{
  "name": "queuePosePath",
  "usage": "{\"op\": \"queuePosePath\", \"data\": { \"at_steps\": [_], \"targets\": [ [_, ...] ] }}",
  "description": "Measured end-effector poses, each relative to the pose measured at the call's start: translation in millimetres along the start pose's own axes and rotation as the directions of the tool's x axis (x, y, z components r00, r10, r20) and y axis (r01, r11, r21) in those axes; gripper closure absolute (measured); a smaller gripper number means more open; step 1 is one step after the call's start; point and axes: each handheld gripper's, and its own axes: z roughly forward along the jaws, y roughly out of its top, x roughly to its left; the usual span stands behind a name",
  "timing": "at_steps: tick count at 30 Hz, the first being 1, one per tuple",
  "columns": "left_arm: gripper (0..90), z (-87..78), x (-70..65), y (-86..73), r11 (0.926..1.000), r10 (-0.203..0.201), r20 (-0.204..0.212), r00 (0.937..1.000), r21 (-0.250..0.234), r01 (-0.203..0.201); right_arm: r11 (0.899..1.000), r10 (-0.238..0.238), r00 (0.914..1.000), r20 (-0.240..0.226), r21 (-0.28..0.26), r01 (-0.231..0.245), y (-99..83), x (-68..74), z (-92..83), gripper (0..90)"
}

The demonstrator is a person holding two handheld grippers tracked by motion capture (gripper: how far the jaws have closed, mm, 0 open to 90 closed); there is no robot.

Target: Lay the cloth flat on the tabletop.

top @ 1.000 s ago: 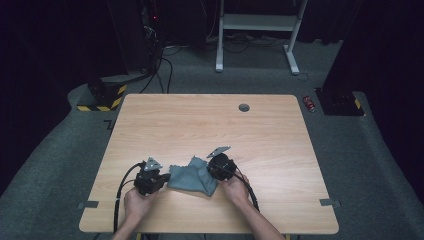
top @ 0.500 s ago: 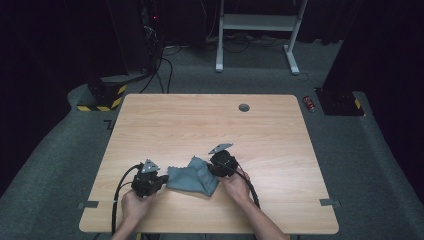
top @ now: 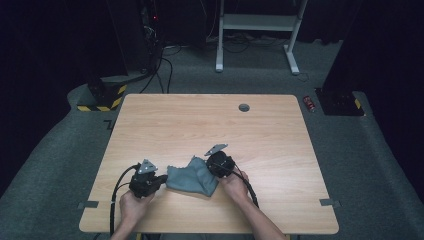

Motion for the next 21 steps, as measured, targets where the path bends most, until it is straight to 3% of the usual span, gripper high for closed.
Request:
{"op": "queuePosePath", "data": {
  "at_steps": [7,13,17,19,21],
  "targets": [
    [90.0,-4.4,3.2,9.6,0.999,-0.009,-0.001,1.0,-0.044,0.009,0.999,0.011,0.9996,0.027,-0.04,-0.01,-8.9,-6.6,-19.2,87.5],
    [90.0,-3.6,3.9,11.1,0.999,-0.006,-0.003,1.0,-0.044,0.006,0.999,0.031,0.9987,0.04,0.003,-0.031,-26.5,-16.5,-19.4,87.8],
    [90.0,-2.3,6.5,8.0,0.9992,-0.021,0.004,0.9998,-0.033,0.021,0.997,0.07,0.9969,0.036,0.018,-0.071,-40.6,-22.1,-25.4,87.4],
    [90.0,-1.0,7.8,7.9,0.9994,-0.024,0.01,0.9997,-0.024,0.024,0.997,0.074,0.9967,0.034,0.011,-0.074,-41.8,-22.7,-27.4,86.2],
    [88.8,3.6,7.8,10.6,0.999,-0.039,-0.001,0.9992,-0.023,0.039,0.996,0.09,0.995,0.043,-0.019,-0.089,-40.9,-23.8,-32.0,78.4]
  ]
}}
